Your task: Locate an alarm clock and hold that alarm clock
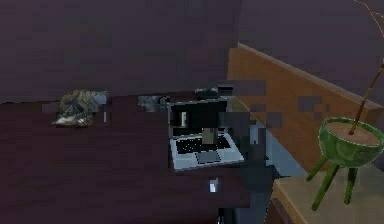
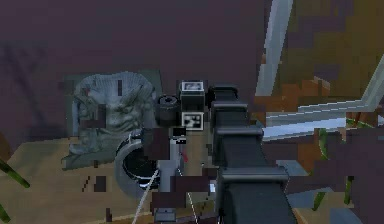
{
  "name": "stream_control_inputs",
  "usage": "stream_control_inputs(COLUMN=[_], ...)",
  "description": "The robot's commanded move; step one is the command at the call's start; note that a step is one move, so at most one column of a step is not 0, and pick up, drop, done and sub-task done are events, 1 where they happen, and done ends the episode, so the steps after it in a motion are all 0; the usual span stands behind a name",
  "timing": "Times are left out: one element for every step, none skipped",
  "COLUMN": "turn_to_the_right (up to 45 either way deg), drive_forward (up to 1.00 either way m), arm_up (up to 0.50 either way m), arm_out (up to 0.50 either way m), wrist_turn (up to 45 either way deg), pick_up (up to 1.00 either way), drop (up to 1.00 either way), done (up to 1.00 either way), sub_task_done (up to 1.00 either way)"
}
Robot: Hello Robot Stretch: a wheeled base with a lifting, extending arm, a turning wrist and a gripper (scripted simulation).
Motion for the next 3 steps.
stream_control_inputs(turn_to_the_right=[0.0, 0.0, 0.0], drive_forward=[0.00, 0.00, 0.00], arm_up=[0.00, 0.00, 0.00], arm_out=[0.00, 0.00, 0.00], wrist_turn=[45.0, 45.0, 45.0], pick_up=[0.00, 0.00, 0.00], drop=[0.00, 0.00, 0.00], done=[0.00, 0.00, 0.00], sub_task_done=[0.00, 0.00, 0.00])
